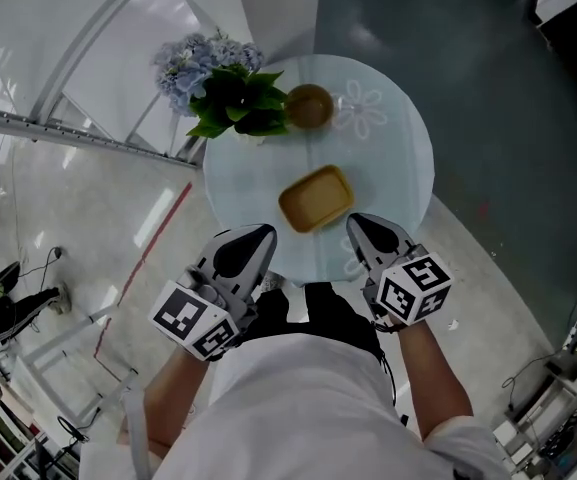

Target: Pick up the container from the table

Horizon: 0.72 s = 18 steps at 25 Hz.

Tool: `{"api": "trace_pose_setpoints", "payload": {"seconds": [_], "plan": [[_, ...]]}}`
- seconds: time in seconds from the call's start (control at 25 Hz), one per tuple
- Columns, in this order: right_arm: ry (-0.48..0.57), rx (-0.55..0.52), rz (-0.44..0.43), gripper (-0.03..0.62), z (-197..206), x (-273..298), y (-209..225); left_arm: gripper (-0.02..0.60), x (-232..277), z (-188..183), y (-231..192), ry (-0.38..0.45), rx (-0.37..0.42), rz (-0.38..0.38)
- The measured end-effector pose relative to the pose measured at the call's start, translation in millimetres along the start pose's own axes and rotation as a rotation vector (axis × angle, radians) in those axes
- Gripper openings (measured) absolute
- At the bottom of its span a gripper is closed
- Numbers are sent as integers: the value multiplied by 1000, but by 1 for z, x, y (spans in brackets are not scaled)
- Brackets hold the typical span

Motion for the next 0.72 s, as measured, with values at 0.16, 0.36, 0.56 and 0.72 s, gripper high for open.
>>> {"api": "trace_pose_setpoints", "payload": {"seconds": [0.16, 0.36, 0.56, 0.72], "plan": [[-33, -37, 44, 21, 2, 14, 33, 21, 17, 9, -4, -14, -21, -23], [-71, -50, 43, 21, 6, 35, 61, 21, 34, 20, -12, -36, -46, -48], [-113, -64, 47, 23, 14, 55, 81, 21, 44, 29, -20, -50, -66, -71], [-144, -83, 51, 38, 20, 69, 92, 21, 47, 38, -25, -65, -81, -83]]}}
Point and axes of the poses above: the fingertips, and each gripper's own axes: x forward along the fingers, y to its right, z out of its underside, the point moved 3 cm from there along -x, backward along the fingers, and after that the axes turned 2 degrees about -y, right-handed, at the moved point
